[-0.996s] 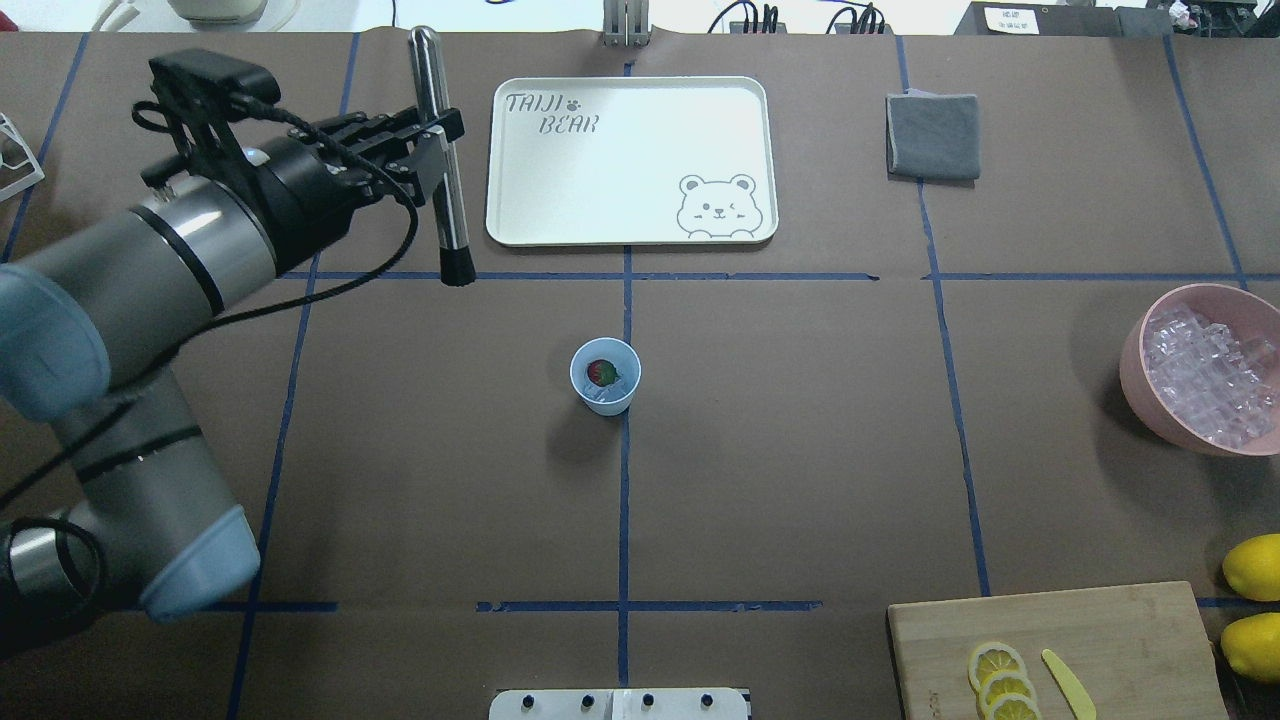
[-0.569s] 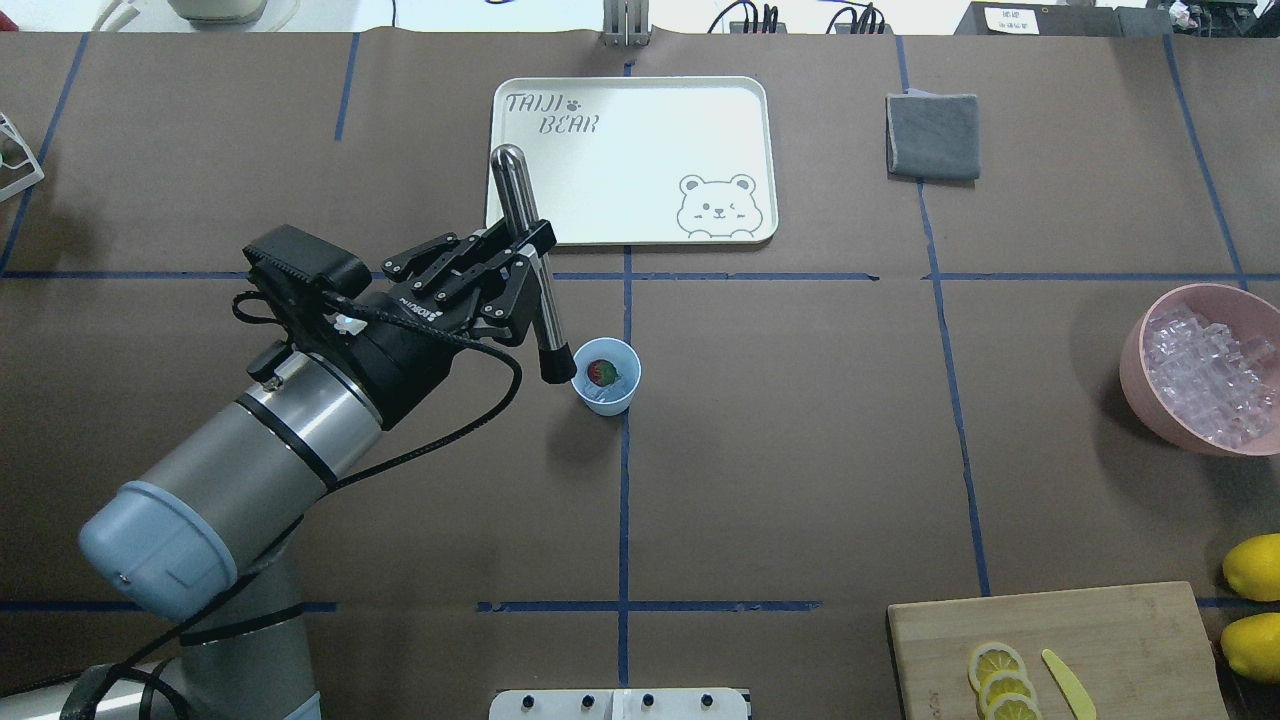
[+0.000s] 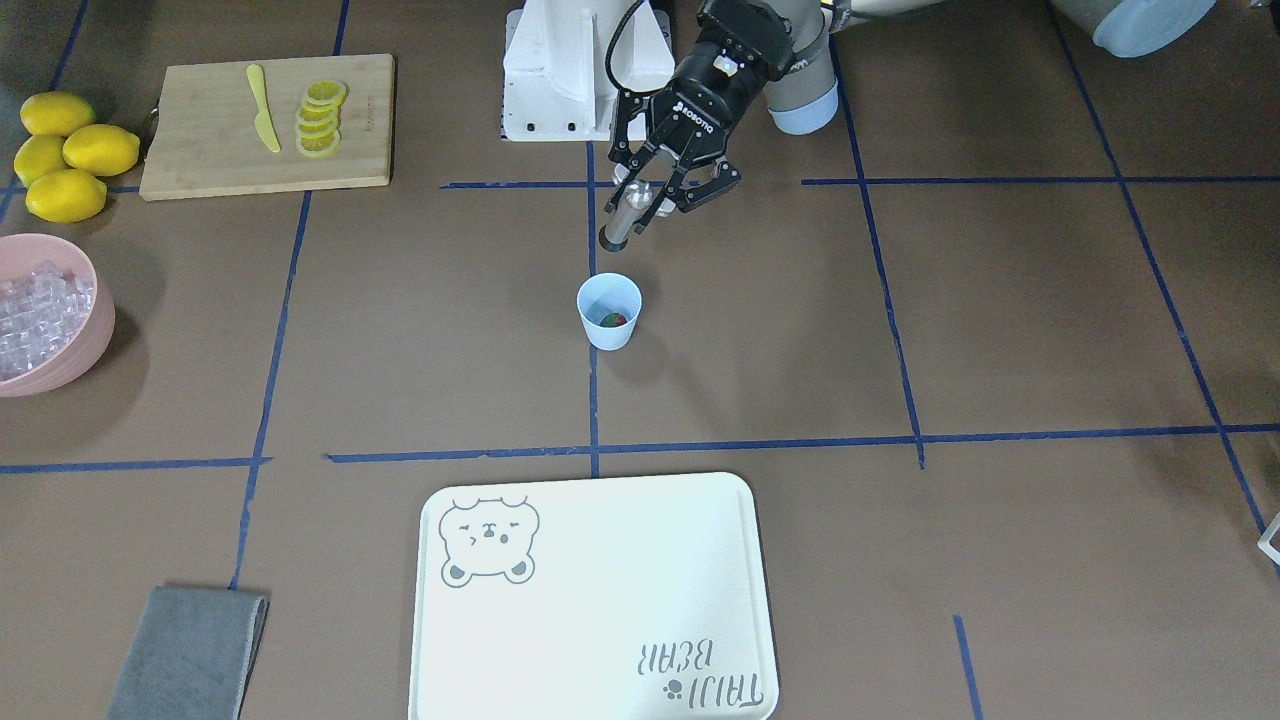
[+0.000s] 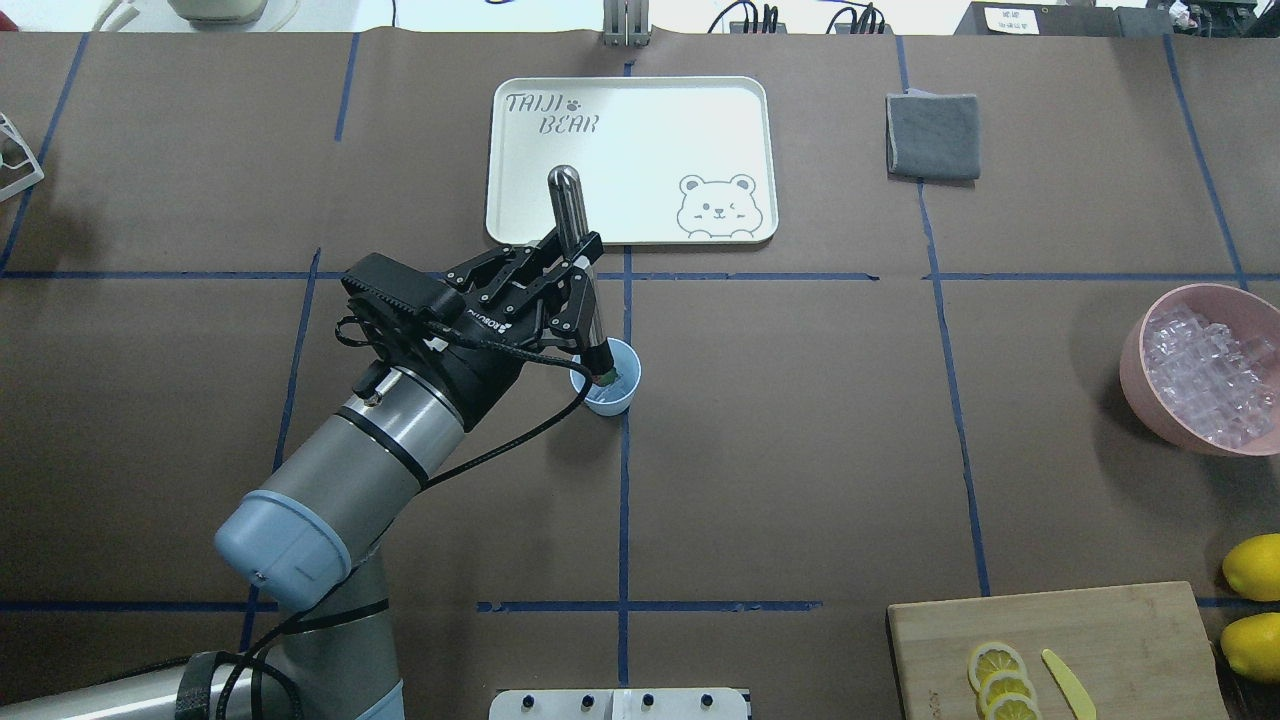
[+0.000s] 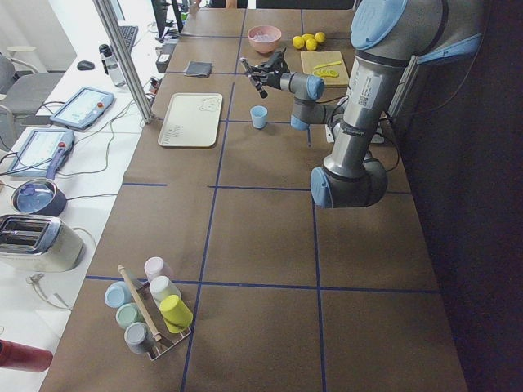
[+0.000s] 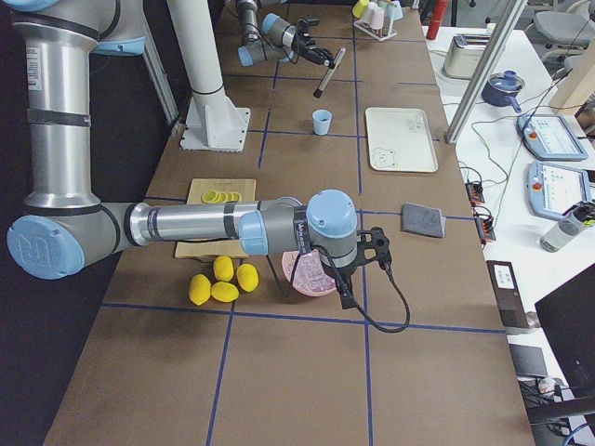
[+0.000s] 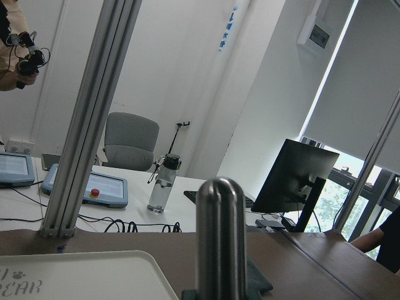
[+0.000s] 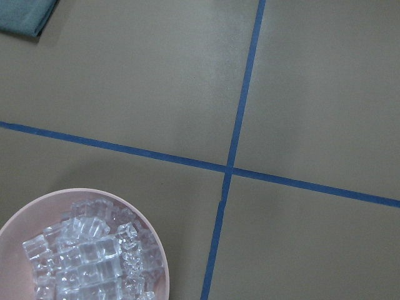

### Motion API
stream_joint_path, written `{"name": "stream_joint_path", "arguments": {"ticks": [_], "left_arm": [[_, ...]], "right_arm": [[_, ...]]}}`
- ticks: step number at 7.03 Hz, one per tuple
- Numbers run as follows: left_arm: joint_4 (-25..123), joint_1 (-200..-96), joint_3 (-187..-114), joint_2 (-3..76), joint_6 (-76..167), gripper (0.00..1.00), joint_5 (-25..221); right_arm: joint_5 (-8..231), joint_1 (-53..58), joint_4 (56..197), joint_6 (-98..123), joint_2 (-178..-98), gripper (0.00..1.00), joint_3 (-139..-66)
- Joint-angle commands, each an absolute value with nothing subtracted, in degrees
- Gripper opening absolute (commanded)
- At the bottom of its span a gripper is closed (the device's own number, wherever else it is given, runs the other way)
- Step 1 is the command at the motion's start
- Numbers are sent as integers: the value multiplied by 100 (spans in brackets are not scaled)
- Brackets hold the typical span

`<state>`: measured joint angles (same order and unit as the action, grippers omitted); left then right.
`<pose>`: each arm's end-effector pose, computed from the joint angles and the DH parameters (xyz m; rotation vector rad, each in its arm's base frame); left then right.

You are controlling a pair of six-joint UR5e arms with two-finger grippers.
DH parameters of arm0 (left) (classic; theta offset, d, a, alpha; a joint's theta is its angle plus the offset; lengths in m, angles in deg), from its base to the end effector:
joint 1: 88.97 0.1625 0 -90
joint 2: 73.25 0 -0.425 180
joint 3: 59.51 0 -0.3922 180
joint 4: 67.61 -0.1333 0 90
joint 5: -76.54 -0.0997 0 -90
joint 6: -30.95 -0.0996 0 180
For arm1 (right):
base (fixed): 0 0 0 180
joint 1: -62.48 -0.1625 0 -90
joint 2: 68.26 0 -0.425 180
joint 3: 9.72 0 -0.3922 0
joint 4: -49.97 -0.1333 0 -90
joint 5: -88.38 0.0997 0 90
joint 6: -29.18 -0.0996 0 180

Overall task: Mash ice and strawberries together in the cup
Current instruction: 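Press the pestle down into the cup to crush the contents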

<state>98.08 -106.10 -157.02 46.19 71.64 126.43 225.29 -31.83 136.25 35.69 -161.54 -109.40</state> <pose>0.4715 -0.3520 0.1755 1.3731 1.2852 -0.3035 0.0961 -0.4696 0.5926 0.2430 -0.7974 -0.1084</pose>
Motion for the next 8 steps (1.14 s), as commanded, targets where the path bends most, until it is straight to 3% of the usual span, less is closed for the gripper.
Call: {"name": "stream_joint_path", "arguments": {"ticks": [1, 4, 8], "left_arm": [[9929, -10759, -15427, 4708, 7120, 0, 12602], [10350, -10743, -14804, 4934, 6910, 0, 12102], [10518, -10463, -14530, 4989, 6910, 0, 11899]], "right_arm": [[22549, -3183, 13646, 3559, -16160, 100, -10886], [22548, -3183, 13769, 3551, -16151, 100, -10886], [22557, -3183, 13769, 3551, -16151, 100, -10886]]}}
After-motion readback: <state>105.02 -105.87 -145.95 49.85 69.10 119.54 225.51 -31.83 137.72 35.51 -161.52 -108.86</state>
